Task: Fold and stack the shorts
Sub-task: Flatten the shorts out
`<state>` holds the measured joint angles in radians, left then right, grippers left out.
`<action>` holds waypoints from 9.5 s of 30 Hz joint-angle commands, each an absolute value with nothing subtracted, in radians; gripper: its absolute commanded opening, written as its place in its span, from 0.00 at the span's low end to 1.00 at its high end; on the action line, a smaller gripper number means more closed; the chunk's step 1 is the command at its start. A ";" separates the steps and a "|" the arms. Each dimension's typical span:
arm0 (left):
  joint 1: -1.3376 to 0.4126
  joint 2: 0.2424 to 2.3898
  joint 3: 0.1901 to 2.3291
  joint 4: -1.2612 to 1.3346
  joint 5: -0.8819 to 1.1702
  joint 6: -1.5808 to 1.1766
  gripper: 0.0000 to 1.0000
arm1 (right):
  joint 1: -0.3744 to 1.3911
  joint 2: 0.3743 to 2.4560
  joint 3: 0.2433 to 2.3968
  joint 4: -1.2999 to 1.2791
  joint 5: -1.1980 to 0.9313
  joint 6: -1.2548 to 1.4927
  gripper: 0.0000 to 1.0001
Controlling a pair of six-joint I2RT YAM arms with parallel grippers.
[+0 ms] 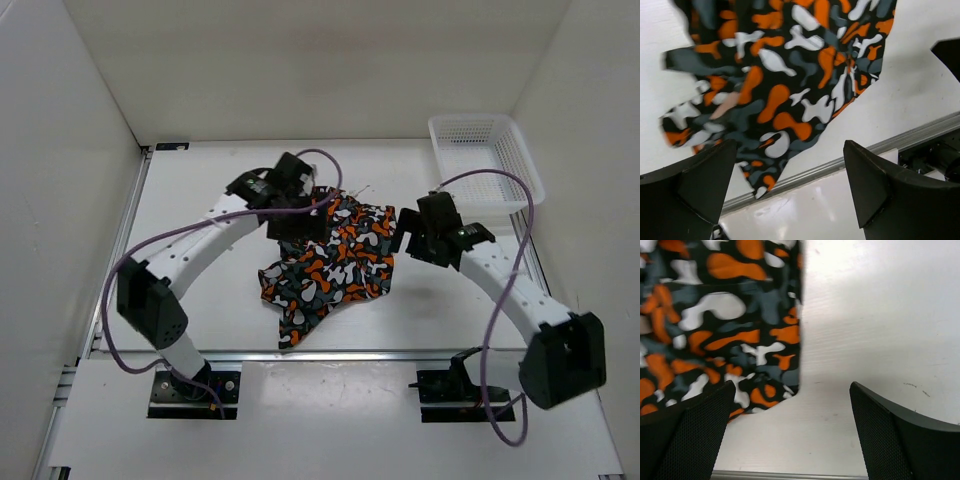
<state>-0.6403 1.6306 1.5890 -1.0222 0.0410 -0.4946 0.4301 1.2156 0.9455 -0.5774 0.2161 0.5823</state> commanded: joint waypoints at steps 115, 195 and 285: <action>-0.359 1.419 0.961 -0.863 -0.038 -0.999 0.10 | 0.245 1.272 0.684 -0.380 -0.026 0.824 0.01; -0.196 1.419 1.264 -1.085 -0.163 -0.764 0.10 | 0.190 1.236 0.712 -0.523 -0.236 0.667 0.45; -0.239 2.148 1.741 -0.914 0.023 -0.707 0.60 | 0.190 1.408 0.988 -0.618 0.038 0.634 0.00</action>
